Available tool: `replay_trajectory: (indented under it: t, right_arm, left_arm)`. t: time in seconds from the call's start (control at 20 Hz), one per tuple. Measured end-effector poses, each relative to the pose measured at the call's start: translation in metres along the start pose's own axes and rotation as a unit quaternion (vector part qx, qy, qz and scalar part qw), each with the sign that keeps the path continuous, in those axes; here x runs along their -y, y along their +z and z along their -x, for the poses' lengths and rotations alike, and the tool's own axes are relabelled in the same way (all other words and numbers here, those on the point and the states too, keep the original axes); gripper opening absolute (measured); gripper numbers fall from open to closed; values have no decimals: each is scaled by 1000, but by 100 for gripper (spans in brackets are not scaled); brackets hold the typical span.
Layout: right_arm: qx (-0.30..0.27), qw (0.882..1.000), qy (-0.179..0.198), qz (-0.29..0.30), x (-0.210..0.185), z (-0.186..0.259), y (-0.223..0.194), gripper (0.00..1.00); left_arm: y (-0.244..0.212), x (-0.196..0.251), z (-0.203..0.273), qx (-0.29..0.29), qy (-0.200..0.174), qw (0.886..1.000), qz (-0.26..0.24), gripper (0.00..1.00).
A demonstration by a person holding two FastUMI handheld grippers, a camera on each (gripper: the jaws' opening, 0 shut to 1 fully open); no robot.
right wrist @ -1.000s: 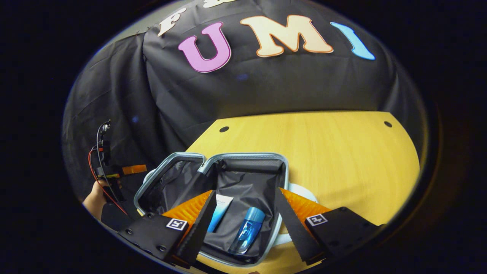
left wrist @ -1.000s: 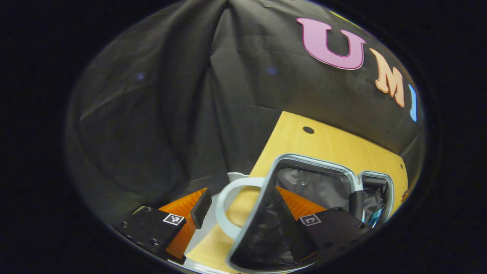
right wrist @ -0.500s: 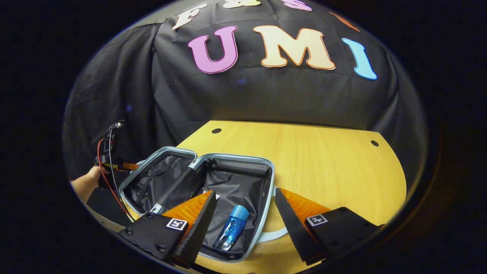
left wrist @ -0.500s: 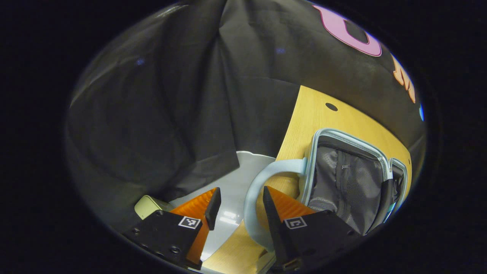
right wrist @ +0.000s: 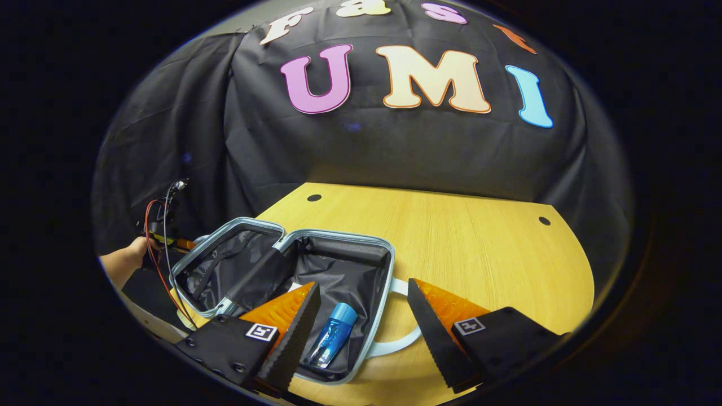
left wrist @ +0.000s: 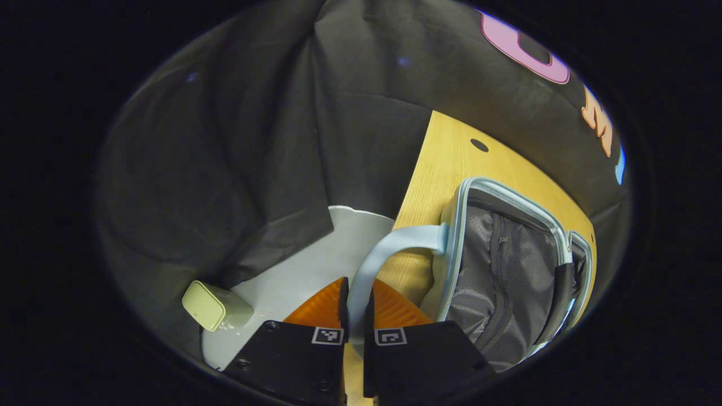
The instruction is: First open the suitcase, pack the skin care products into it, and then close the suitcase.
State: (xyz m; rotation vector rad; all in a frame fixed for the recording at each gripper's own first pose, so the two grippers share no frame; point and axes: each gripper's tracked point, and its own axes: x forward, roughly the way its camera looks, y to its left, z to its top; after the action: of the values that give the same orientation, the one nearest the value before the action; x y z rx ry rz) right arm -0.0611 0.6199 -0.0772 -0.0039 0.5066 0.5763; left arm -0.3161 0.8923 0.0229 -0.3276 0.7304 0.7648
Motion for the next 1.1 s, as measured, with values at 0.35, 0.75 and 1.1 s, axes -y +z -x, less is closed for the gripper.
replay_trajectory:
  t: [0.35,0.75,1.1]
  right_arm:
    - [26,999,27,26,1,6,9,98]
    - [41,995,74,48,16,27,10,98]
    - [50,993,98,42,36,46,8,98]
  left_arm:
    - [35,21,61,77,6,997,-13,1]
    - [79,93,164,160,-13,986,-45,0]
    - [86,174,215,200,-41,976,-80,0]
